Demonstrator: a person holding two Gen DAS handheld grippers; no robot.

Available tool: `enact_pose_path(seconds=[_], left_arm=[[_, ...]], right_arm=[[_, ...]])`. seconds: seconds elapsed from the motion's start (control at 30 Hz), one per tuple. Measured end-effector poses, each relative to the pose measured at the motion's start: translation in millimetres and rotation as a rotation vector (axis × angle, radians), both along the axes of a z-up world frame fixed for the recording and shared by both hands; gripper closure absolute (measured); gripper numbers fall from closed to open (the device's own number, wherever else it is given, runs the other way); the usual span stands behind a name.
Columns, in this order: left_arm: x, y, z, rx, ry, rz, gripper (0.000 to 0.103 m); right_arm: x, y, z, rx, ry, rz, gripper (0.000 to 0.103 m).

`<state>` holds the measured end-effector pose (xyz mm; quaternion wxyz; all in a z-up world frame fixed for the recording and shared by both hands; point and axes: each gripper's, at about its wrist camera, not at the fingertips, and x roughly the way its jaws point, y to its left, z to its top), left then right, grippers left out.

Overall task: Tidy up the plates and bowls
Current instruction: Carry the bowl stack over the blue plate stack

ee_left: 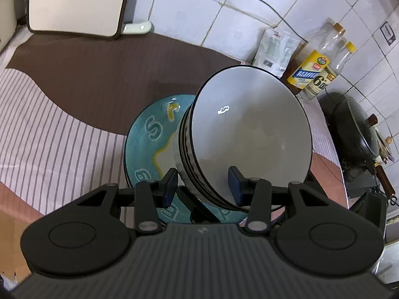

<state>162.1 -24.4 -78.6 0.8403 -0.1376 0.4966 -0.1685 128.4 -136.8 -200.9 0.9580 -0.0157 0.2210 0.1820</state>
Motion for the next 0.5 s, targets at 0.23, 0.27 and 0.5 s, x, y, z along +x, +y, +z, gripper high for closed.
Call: enact_pose_path(seconds=[0.23,0.27,0.5], left_arm=[[10,2,-10,-0.001,0.020,0.002,0.061],[12,2,-12,-0.002,0.023,0.003,0.061],[17,4,-23,-0.011,0.038,0.002,0.061]], right_arm=[[8,3,-8,-0.006,0.025,0.004,0.000],[9,4,-10,-0.013,0.026,0.003,0.000],[16,8,-17,-0.040,0.037,-0.001,0.000]])
